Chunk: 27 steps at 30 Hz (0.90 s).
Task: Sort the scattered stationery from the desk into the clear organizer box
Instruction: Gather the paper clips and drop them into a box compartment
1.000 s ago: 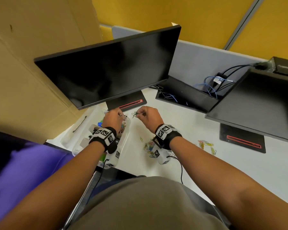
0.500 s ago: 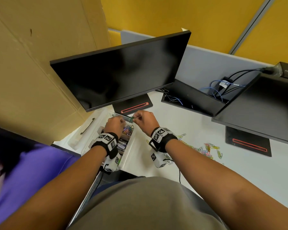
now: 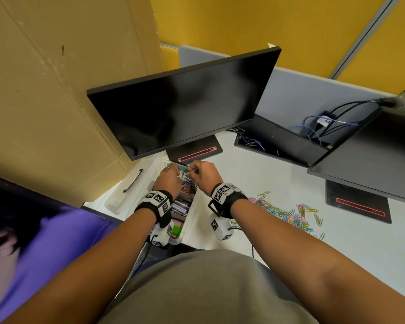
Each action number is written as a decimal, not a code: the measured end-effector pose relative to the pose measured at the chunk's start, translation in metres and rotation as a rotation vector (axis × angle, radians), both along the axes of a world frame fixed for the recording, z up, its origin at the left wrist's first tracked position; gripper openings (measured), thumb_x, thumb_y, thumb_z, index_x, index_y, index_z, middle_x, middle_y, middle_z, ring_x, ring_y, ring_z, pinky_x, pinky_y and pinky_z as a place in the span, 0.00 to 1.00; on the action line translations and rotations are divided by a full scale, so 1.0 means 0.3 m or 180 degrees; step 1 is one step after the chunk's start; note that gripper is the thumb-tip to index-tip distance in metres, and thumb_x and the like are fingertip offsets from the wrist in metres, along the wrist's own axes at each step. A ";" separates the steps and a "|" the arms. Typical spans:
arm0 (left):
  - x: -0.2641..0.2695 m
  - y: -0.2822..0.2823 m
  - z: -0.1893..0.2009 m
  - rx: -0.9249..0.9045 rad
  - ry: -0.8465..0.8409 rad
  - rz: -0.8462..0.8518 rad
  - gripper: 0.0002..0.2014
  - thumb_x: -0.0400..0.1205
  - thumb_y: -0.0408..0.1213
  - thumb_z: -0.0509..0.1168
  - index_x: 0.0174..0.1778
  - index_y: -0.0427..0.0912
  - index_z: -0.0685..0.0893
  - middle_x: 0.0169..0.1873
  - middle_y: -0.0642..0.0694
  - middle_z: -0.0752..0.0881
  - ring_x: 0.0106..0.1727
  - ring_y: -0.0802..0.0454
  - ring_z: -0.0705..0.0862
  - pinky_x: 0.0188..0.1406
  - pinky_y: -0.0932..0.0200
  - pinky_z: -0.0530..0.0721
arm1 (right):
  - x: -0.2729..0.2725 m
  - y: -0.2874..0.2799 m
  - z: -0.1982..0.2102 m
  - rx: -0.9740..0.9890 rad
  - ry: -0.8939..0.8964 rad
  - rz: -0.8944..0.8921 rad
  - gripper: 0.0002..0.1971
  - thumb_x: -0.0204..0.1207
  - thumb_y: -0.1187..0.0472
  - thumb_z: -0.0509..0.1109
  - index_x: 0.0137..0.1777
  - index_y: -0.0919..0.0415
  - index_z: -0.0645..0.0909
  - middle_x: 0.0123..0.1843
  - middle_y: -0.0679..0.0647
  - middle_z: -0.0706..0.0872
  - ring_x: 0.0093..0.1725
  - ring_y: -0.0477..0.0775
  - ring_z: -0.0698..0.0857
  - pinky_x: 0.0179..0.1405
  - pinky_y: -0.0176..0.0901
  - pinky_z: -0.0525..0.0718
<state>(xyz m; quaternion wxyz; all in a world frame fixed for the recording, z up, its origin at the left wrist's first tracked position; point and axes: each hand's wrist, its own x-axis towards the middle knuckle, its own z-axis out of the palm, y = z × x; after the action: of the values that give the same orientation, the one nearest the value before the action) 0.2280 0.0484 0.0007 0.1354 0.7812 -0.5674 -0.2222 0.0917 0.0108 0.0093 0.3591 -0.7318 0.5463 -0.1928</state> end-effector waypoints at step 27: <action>0.022 0.009 -0.006 0.0036 0.0063 -0.0341 0.10 0.81 0.33 0.65 0.55 0.47 0.73 0.55 0.42 0.81 0.47 0.43 0.82 0.43 0.52 0.78 | -0.028 0.030 -0.007 0.0055 0.0166 0.0186 0.12 0.83 0.52 0.66 0.45 0.56 0.87 0.39 0.51 0.88 0.40 0.52 0.85 0.43 0.47 0.85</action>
<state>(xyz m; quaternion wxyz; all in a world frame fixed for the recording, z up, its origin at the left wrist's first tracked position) 0.2348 0.0513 -0.0011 0.1244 0.7482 -0.6058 -0.2401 0.0834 0.0199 0.0072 0.3565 -0.7491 0.5354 -0.1584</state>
